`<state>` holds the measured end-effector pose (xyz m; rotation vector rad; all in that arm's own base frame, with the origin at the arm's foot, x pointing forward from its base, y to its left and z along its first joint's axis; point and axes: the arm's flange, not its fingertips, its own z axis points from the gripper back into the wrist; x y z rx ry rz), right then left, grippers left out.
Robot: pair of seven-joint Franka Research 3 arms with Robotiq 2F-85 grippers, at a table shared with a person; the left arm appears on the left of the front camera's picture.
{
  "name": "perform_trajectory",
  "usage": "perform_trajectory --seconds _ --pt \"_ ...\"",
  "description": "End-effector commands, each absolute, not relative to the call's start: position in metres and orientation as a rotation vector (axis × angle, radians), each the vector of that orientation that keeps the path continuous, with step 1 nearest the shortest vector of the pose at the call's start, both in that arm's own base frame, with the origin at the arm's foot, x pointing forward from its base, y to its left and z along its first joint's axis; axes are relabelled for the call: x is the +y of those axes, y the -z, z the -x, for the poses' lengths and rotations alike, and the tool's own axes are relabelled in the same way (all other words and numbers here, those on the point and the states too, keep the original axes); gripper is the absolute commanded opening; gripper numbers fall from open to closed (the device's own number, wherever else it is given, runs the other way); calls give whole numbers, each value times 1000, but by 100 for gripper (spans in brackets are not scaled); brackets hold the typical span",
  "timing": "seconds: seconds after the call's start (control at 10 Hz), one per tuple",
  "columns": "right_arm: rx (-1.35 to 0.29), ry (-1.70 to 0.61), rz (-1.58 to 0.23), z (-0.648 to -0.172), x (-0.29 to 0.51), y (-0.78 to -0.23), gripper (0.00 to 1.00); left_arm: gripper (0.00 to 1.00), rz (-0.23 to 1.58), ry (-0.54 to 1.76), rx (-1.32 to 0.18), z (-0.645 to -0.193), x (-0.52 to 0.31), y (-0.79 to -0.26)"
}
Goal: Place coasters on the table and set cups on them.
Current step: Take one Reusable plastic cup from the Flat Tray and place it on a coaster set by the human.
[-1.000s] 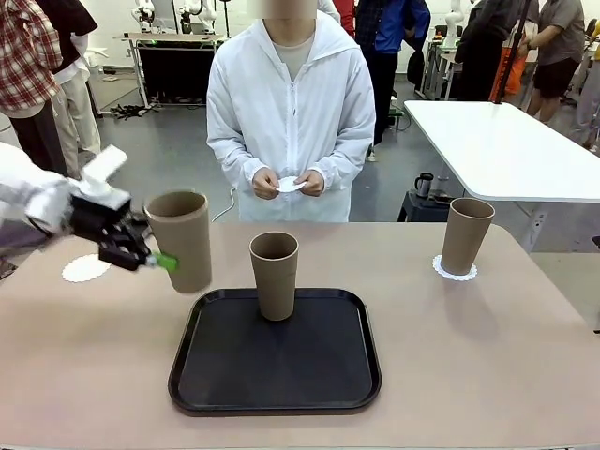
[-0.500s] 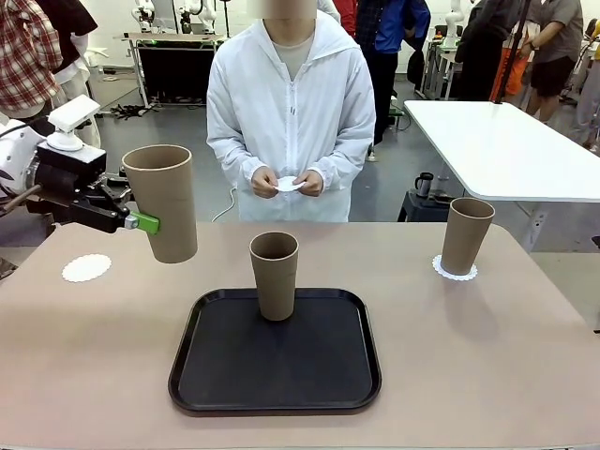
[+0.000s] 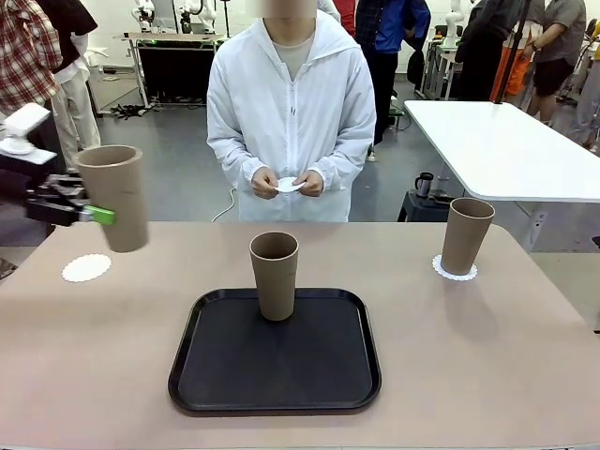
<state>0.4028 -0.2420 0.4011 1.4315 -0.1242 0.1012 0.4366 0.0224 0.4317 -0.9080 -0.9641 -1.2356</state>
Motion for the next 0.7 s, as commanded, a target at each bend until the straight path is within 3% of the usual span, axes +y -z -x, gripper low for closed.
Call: perform_trajectory --seconds 0.0,0.3,0.6 --pt "-122 -99 -1429 -403 -242 -402 100 85 873 1152 -1028 -451 79 -433" --pt "-122 -99 -1429 -403 -242 -402 100 85 807 1018 -1104 -444 145 -433" --pt "-122 -99 -1429 -403 -242 -402 100 85 754 1000 -1129 -437 140 -433"
